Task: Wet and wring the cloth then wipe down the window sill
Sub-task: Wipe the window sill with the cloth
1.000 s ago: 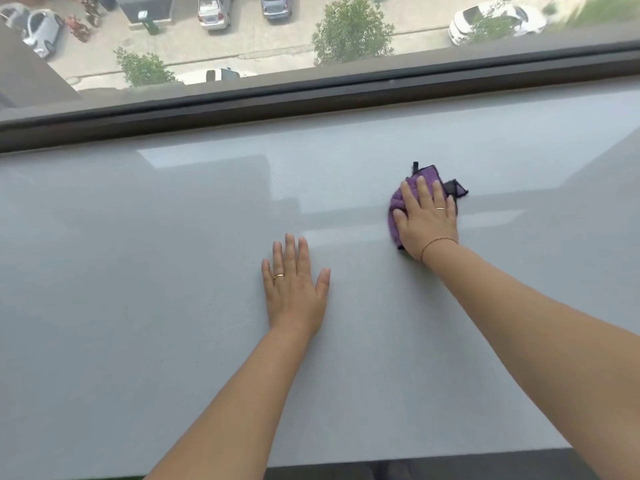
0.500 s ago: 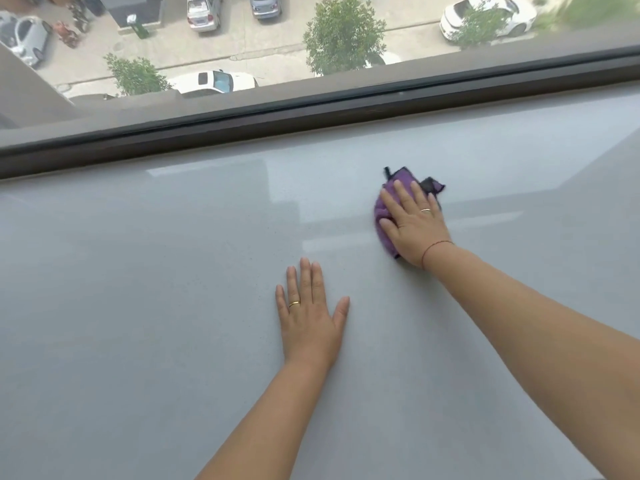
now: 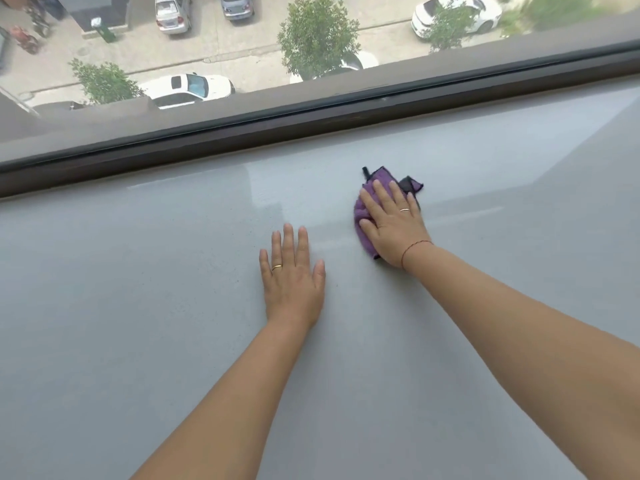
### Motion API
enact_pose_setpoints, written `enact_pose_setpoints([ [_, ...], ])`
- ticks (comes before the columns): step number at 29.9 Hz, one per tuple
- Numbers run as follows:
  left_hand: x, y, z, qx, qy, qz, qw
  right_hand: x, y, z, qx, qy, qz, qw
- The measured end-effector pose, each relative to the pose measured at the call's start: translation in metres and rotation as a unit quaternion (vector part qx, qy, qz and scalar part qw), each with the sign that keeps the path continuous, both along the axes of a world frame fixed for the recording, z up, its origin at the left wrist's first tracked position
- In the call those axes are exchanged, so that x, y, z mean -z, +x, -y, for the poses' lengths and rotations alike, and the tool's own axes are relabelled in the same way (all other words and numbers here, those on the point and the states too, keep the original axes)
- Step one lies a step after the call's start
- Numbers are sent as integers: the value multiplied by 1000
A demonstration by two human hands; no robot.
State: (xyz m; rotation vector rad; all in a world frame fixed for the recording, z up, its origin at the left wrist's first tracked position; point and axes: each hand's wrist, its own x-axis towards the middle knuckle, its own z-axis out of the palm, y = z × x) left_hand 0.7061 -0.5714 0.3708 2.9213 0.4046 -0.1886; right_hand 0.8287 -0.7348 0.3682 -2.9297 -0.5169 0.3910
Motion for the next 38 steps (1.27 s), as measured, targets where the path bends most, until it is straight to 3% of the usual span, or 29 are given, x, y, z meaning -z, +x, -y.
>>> enact_pose_setpoints([
  [5,10,0,2,17,3,-26,1000,0,22,-4,152,-26,-1,988],
  [7,12,-1,0,11,8,-23,1000,4,8,-38,106,-15,4,994],
  [11,10,0,-1,11,1,-23,1000,1,-3,-82,-100,14,-13,995],
  [14,9,-1,-4,12,6,-26,1000,1,21,-62,-139,17,-12,990],
  [19,3,4,1,-15,-11,-17,1000,-1,80,4,73,-6,2,997],
  [23,-4,28,10,-50,-19,15,998,1,78,-28,185,-8,3,983],
  [26,0,49,20,-51,-25,-2,998,3,60,-81,12,20,3,1000],
  [28,6,56,25,-64,-24,-17,997,1,57,-100,-119,30,-17,992],
  [31,10,56,28,-65,-9,-23,998,3,79,-86,-185,39,-15,982],
  [34,10,55,28,-62,-7,-22,998,7,110,-44,-49,42,25,998],
  [38,8,65,29,-84,-21,-13,996,11,123,-30,145,16,32,989],
])
